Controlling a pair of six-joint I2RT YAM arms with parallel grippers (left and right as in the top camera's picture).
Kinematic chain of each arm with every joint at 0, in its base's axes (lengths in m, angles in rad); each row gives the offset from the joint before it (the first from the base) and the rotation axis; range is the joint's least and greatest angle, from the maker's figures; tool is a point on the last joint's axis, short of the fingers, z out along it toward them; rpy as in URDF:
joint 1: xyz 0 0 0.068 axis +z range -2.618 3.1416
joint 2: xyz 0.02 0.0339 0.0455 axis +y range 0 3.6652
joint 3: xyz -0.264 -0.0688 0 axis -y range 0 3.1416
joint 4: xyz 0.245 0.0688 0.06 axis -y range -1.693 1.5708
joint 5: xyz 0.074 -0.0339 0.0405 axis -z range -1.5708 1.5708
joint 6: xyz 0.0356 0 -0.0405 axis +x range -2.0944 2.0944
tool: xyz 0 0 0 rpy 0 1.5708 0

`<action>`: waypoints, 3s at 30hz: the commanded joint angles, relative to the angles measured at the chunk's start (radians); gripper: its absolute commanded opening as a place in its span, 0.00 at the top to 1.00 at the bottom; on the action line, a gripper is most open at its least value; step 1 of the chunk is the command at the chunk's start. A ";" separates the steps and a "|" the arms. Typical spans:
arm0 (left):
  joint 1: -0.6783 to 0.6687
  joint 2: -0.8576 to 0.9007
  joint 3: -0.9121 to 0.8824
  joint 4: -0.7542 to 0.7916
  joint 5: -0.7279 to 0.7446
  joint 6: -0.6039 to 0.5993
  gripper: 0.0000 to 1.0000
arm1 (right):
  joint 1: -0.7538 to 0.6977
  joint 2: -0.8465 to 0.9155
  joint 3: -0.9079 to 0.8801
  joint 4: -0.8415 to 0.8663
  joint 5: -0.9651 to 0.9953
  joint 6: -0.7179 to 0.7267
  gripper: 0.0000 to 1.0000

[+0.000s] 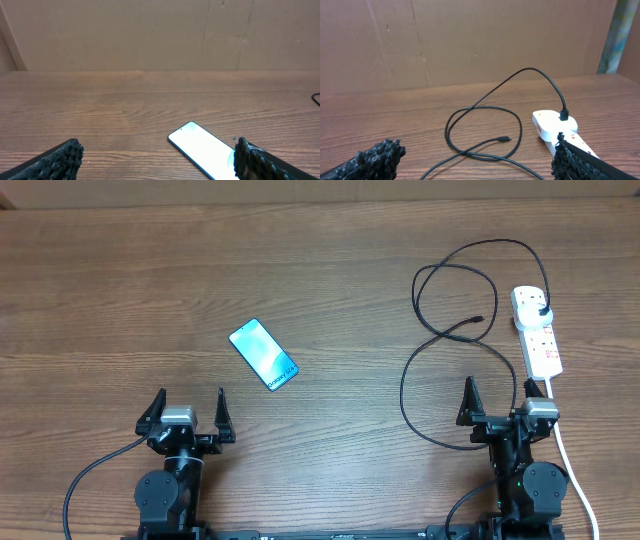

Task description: Plug charger to phone and switch on socket

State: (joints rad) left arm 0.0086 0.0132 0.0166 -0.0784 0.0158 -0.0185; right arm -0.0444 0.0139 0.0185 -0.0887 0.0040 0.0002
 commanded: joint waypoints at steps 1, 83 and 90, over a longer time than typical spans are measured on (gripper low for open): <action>0.004 -0.008 -0.007 0.003 0.011 0.019 0.01 | -0.002 -0.011 -0.011 0.007 0.002 0.003 0.00; -0.172 1.283 1.379 -0.880 -0.011 -0.573 0.00 | -0.002 -0.011 -0.011 0.007 0.003 0.003 0.00; -0.279 1.516 1.622 -0.982 -0.143 -0.664 0.00 | -0.002 -0.011 -0.011 0.007 0.003 0.003 0.00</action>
State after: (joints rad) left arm -0.2539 1.4406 1.5417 -1.0374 -0.0330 -0.6121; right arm -0.0444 0.0135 0.0185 -0.0891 0.0040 0.0002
